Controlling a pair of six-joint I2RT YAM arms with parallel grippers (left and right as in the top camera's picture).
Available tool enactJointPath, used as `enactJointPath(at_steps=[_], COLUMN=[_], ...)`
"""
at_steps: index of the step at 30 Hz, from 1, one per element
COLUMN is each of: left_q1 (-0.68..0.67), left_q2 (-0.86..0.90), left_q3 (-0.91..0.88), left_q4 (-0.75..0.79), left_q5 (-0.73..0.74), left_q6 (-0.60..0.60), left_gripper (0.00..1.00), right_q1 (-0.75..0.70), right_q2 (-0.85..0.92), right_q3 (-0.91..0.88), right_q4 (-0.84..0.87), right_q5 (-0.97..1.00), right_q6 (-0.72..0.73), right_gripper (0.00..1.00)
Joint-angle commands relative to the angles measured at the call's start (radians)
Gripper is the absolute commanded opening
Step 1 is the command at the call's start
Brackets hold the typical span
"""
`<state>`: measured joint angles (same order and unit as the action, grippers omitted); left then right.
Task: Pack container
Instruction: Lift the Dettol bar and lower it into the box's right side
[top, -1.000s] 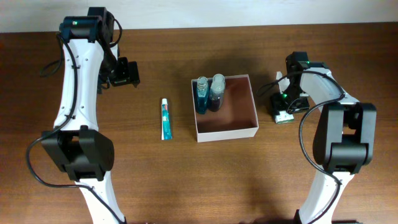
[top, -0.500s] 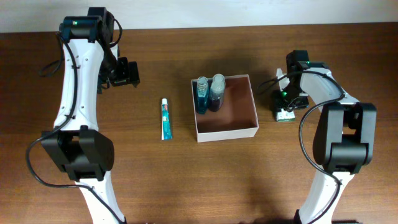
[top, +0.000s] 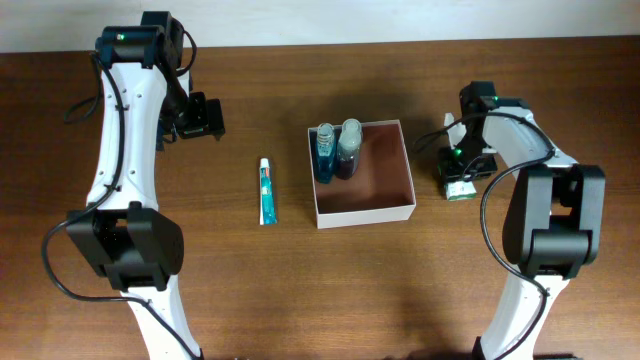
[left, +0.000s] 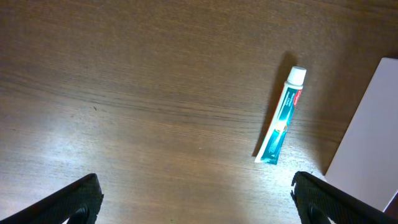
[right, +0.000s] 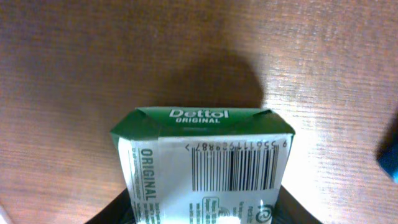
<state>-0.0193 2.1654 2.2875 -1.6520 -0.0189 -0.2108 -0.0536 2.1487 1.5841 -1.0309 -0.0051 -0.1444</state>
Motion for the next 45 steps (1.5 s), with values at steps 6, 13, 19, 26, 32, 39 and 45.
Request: enactJointPath(at_steps=[6,13,19,26,32,39,45], left_q1=[0.005,0.005,0.005,0.005,0.005,0.005,0.005], left_q2=[-0.034,-0.034,-0.034,-0.034,-0.034,-0.034,-0.034], left_q3=[-0.003,-0.003,-0.003,-0.003,-0.003,-0.003,-0.003], left_q4=[0.002,0.002,0.002,0.002,0.002,0.002,0.002], left_q5=[-0.007,-0.007,-0.007,-0.007,-0.007,-0.007,-0.007], left_q6=[-0.013,-0.013,-0.013,-0.013,-0.013,-0.013,-0.013], left_gripper=[0.99,0.99,0.99,0.99,0.99,0.99,0.99], right_q1=[-0.004,-0.004,0.025,0.117,0.188,0.228,0.250], right_q2=[0.005,0.005,0.005,0.005,0.005,0.005,0.005], right_q3=[0.272,0.481,0.562,0.562,0.562,0.561,0.561], right_q4=[-0.182,-0.378,-0.464,-0.519,-0.501,-0.472,-0.445], right_q5=[-0.043,-0.277,-0.414,-0.410,-0.402,-0.274,-0.274], right_q6=[0.083,0.110,0.128,0.127,0.132,0.214,0.240], right_gripper=[0.43,0.43,0.43,0.43,0.44,0.50,0.50])
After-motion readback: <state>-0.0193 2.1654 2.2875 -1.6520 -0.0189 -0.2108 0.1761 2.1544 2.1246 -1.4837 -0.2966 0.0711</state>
